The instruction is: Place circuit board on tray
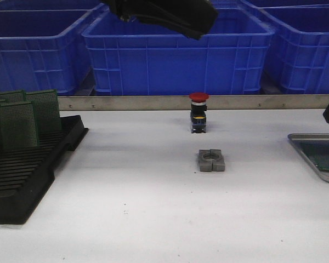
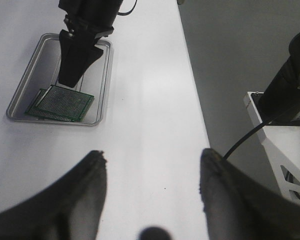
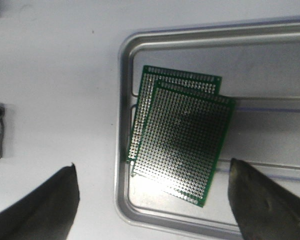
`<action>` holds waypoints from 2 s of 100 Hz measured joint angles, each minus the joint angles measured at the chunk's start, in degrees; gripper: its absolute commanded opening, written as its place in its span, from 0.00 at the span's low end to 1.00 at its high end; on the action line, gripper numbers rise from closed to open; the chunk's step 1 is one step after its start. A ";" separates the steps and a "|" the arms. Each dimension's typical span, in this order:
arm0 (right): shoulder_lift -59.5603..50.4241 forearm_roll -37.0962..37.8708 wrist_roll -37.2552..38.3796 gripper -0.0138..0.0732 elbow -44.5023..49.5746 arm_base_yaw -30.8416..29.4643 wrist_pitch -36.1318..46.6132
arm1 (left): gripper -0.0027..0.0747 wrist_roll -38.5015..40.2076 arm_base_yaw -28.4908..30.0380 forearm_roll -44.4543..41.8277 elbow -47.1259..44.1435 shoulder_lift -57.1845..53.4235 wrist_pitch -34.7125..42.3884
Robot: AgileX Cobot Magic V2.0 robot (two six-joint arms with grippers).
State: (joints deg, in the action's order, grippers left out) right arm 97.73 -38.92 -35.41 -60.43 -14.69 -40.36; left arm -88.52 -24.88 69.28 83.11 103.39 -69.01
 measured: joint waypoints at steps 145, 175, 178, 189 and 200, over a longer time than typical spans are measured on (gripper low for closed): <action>-53.52 0.74 -7.88 0.09 27.48 12.37 18.33 | 0.01 16.13 11.08 -4.19 -44.91 -53.41 57.44; -74.87 0.74 -7.88 0.09 37.73 12.47 19.65 | 0.01 16.13 11.08 0.80 -59.33 -72.86 63.24; -76.64 0.74 -7.88 0.09 38.47 12.47 19.03 | 0.01 16.16 11.08 1.30 -60.17 -74.08 63.33; -82.69 0.74 -7.92 0.09 40.67 12.47 16.68 | 0.01 16.16 11.08 3.07 -64.42 -80.43 63.47; -86.72 0.74 -7.92 0.09 42.10 12.47 15.03 | 0.01 16.16 11.08 3.56 -67.17 -84.71 63.60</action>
State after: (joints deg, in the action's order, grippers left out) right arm 11.01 -38.18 -43.33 -18.33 -2.22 -25.34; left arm -72.36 -13.80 72.84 15.94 18.68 -5.41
